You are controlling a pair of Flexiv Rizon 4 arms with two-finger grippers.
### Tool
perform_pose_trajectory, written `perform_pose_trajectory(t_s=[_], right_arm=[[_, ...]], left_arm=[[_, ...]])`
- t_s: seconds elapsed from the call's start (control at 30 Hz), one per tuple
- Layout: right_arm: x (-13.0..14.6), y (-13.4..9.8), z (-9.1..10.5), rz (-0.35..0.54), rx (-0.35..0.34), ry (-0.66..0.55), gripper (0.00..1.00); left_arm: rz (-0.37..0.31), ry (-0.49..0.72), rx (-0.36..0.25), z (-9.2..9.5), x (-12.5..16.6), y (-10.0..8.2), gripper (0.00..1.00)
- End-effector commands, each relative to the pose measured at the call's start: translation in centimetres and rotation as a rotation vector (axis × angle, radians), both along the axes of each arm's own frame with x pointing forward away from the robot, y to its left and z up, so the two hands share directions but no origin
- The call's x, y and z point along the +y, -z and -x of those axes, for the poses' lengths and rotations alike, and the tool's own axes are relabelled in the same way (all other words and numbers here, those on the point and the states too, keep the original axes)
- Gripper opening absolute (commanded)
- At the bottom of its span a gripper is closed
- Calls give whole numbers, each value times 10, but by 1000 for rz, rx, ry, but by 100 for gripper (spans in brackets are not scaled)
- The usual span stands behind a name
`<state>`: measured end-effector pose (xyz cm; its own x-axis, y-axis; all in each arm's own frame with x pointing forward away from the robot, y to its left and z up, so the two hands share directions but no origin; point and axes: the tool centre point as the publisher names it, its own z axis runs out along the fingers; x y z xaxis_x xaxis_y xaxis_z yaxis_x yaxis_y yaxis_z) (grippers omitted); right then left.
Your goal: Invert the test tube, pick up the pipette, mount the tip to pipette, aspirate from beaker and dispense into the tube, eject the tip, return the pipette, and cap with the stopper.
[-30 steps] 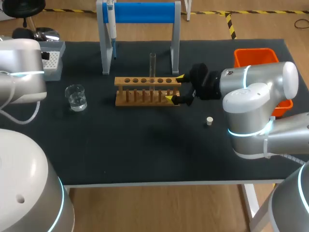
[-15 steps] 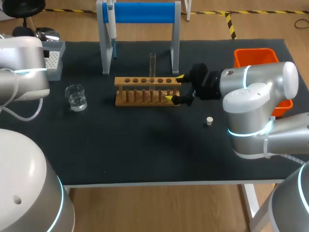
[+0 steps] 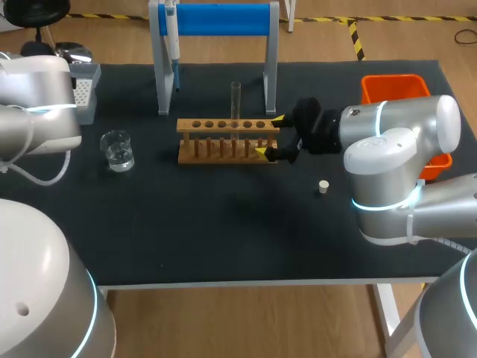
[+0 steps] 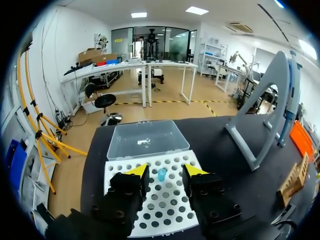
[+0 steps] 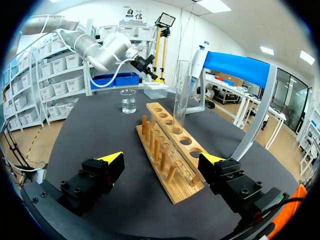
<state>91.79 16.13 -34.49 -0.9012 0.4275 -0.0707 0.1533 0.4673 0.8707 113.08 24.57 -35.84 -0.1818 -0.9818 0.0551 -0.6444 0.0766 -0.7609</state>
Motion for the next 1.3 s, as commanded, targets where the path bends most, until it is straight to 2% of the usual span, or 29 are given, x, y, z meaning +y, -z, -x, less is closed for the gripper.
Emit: perform_pose_trajectory(t_s=[0.03, 0.97, 1.13, 1.3], right_arm=[[0, 0, 0, -1, 0, -1, 100], [0, 0, 0, -1, 0, -1, 100], [0, 0, 0, -1, 0, -1, 100], [0, 0, 0, -1, 0, -1, 100]], left_arm=[[-1, -3, -1, -1, -1, 3, 40], [-2, 1, 11, -6, 0, 8, 40], [-1, 2, 12, -6, 0, 8, 34], [-1, 1, 14, -6, 1, 9, 34]])
